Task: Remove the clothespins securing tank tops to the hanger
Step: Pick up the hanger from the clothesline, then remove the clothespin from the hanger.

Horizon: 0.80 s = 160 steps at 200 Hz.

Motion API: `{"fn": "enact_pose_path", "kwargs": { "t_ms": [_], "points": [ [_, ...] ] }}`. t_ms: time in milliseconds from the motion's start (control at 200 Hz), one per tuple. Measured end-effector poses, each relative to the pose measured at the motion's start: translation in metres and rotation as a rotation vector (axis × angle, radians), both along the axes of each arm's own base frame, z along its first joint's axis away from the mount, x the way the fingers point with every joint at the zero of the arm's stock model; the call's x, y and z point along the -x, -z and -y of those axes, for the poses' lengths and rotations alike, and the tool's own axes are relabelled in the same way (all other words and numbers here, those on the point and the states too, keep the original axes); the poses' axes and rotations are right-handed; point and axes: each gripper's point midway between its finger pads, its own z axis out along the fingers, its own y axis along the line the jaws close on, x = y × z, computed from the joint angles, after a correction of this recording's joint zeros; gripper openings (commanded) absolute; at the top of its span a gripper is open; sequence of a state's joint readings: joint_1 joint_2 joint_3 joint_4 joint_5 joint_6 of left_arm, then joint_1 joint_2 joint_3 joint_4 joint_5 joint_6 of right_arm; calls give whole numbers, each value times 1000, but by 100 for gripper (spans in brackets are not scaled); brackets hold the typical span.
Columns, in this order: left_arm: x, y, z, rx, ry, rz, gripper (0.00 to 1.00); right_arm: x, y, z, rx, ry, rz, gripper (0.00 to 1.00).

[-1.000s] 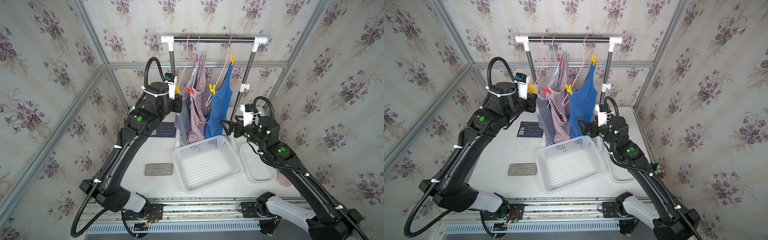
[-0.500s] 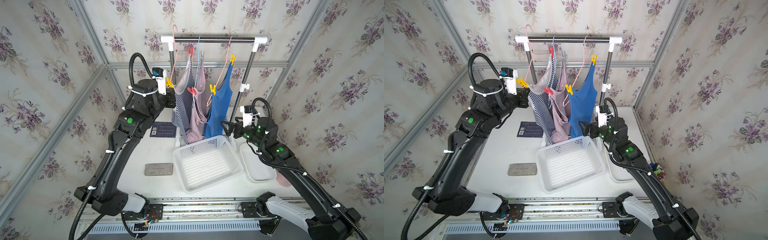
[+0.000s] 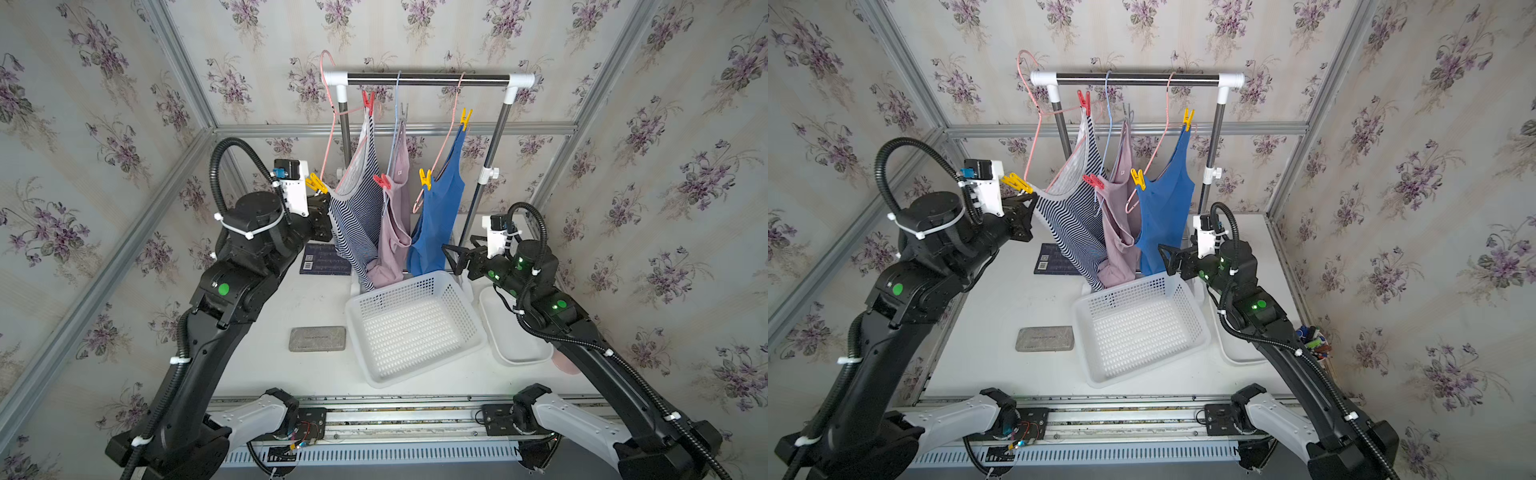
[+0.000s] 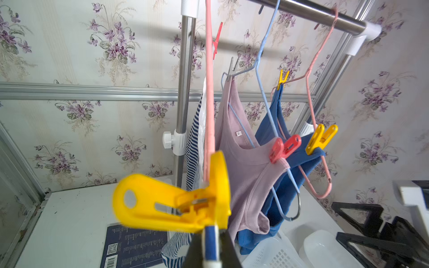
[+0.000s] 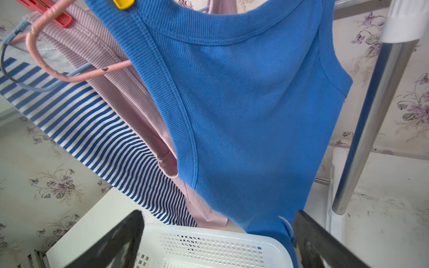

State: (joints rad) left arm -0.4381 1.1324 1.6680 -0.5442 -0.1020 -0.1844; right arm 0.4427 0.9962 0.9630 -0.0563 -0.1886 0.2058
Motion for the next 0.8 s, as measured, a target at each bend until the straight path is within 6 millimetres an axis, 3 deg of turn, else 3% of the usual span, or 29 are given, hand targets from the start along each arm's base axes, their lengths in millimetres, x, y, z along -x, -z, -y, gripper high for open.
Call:
{"fn": "enact_pose_path", "kwargs": {
  "t_ms": [195, 345, 799],
  "points": [
    [28, -13, -8, 32, 27, 62, 0, -1, 5, -3, -6, -12, 6, 100],
    [46, -12, -13, 40, 44, 73, 0, 1, 23, -5, 2, -26, -26, 100],
    [90, -38, -30, 73, 63, 154, 0, 21, 67, 5, -2, -19, -85, 100]
  ]
}}
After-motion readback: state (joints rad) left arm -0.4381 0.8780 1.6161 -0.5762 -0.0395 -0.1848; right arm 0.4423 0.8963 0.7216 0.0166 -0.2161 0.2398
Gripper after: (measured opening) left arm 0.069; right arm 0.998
